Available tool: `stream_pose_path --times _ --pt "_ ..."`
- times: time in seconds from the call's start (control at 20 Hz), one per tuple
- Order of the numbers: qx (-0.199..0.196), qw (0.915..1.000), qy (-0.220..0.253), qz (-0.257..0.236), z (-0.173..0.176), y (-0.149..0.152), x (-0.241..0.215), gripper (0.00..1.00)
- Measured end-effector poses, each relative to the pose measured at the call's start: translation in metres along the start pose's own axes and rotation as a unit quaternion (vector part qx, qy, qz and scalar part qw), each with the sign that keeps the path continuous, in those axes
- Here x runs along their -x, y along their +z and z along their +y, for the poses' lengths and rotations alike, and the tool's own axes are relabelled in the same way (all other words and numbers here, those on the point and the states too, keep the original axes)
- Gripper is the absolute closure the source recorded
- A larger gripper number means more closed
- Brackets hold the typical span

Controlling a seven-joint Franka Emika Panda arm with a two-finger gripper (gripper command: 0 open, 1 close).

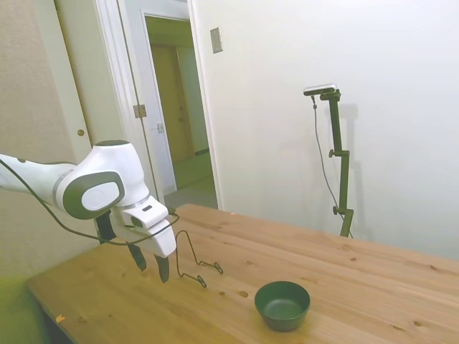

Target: Load the bowl

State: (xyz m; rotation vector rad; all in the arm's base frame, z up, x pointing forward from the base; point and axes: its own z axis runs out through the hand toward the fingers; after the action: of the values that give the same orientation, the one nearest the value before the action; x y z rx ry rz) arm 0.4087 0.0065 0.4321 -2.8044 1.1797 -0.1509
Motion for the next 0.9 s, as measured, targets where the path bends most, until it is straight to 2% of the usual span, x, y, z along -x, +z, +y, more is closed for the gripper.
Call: stream_pose_path --times 0.3,0.6,0.9 --pt "0.005 0.9996 0.018 0.022 0.009 -0.005 -0.017 0.0" --pt "0.017 0.9959 0.073 0.052 0.039 -0.042 -0.095 0.0" --pt "0.043 0.9938 0.08 0.065 0.038 -0.058 -0.154 0.0"
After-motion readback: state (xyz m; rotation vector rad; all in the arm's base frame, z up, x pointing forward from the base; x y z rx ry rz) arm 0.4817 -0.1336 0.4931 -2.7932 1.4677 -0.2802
